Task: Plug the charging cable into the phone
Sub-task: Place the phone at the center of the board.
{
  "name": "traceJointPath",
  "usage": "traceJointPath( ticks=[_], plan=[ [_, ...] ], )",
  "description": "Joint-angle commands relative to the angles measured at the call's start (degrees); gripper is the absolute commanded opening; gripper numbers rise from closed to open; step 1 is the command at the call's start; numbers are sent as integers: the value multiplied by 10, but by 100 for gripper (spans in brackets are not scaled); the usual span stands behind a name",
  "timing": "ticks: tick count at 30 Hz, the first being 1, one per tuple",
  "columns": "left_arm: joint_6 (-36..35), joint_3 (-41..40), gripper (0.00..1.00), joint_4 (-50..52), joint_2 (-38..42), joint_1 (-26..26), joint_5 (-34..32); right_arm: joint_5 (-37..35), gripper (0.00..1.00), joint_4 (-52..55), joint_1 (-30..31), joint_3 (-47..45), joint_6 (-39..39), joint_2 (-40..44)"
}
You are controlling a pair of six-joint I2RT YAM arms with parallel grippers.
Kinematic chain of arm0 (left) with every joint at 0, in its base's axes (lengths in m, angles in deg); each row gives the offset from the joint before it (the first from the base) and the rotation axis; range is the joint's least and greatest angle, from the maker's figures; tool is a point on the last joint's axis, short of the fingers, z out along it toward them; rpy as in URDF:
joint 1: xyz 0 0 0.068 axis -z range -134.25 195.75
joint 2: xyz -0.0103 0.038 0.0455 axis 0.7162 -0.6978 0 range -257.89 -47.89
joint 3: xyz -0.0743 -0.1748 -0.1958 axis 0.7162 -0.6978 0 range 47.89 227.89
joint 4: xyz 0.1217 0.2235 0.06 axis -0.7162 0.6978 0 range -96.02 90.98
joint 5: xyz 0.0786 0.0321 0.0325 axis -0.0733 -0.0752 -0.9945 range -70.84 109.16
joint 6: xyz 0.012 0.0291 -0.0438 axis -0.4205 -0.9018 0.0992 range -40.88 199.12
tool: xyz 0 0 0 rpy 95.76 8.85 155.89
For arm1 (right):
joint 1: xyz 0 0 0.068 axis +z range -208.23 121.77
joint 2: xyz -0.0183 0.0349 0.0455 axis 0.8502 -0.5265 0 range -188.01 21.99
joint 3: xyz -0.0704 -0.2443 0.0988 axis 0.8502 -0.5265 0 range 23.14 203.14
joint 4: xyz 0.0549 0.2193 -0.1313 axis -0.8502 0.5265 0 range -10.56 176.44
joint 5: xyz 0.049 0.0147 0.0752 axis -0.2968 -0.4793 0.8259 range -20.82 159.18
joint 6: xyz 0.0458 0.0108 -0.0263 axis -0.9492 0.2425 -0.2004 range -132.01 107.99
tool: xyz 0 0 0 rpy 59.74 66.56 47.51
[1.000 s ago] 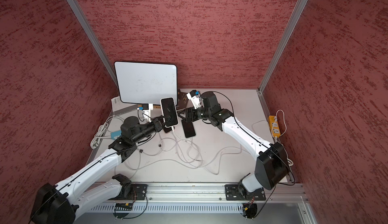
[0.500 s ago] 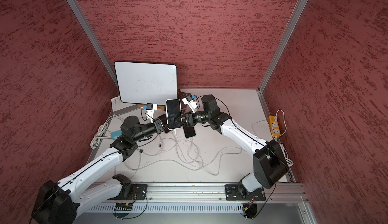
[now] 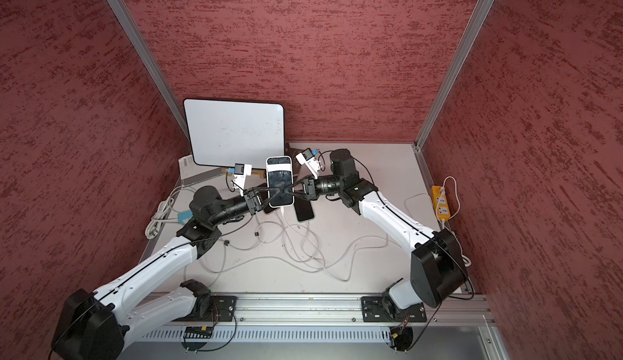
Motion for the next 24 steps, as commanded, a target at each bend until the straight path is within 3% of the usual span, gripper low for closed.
traceJointPath(
  ticks=[1,5,7,12,15,20,24],
  plan=[
    [-9,17,17,-3,-2,2,-5,-19,0,-15,4,4,-1,19],
    [-17,25,67,41,1,-1,-36,-49,0,3,-7,6,0,26],
    [-22,27,83,65,-1,-2,-56,-58,0,3,-16,4,-10,21],
    [-17,28,98,112,-2,-7,-104,-103,0,24,-37,1,-26,-1],
    [-16,31,100,185,6,-15,-169,-141,0,43,-65,1,-50,-23],
    [-14,62,100,375,-8,-28,-311,-302,0,182,-97,39,-27,-77],
    [-8,66,100,462,-21,-45,-389,-308,0,174,-132,27,-42,-111]
  ],
)
